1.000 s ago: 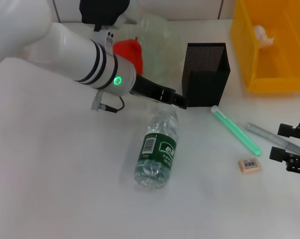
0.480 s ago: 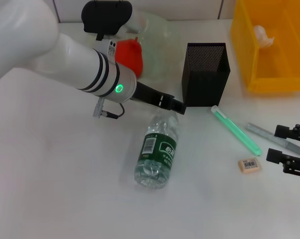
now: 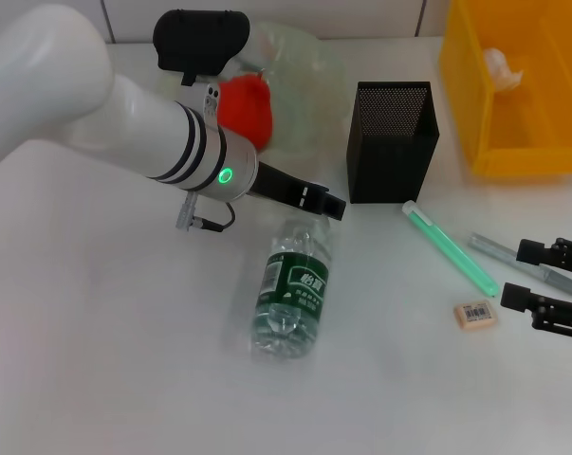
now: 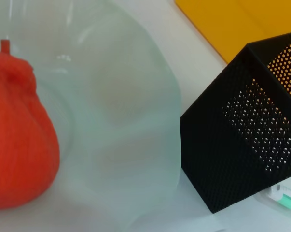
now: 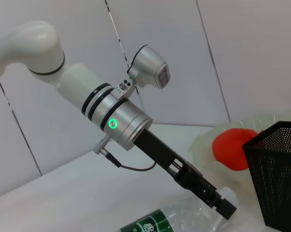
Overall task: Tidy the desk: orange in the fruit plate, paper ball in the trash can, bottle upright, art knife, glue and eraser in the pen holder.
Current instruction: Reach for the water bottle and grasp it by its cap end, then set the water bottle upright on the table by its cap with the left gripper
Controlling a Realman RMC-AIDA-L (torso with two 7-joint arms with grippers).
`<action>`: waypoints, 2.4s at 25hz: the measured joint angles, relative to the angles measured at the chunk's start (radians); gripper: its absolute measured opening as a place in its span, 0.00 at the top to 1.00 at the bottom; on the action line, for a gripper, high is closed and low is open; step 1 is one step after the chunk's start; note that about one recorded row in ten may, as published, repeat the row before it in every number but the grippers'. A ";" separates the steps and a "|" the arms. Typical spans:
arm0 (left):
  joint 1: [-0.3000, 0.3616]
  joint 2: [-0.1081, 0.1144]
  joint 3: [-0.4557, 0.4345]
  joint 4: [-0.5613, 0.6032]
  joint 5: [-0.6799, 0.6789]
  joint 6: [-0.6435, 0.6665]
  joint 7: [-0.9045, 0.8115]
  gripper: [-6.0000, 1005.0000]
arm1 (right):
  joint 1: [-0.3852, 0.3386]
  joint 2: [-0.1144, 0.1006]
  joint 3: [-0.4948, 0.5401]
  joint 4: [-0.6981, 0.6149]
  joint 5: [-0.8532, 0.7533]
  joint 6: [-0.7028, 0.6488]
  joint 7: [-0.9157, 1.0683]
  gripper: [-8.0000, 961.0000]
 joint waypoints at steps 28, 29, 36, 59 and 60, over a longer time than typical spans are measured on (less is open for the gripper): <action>0.321 0.010 0.005 0.498 -0.022 0.018 0.152 0.54 | 0.017 0.001 0.005 0.023 0.000 0.024 -0.005 0.23; 0.381 0.010 -0.028 0.548 -0.051 0.022 0.183 0.54 | 0.020 0.001 0.007 0.024 0.000 0.024 -0.005 0.23; 0.518 0.012 -0.154 0.585 -0.306 0.091 0.430 0.54 | 0.037 0.007 0.007 0.025 0.000 0.025 -0.005 0.23; 0.607 0.013 -0.279 0.470 -0.613 0.206 0.901 0.57 | 0.109 0.028 0.009 0.060 0.008 0.038 -0.004 0.23; 0.607 0.013 -0.279 0.470 -0.613 0.206 0.901 0.57 | 0.109 0.028 0.009 0.060 0.008 0.038 -0.004 0.23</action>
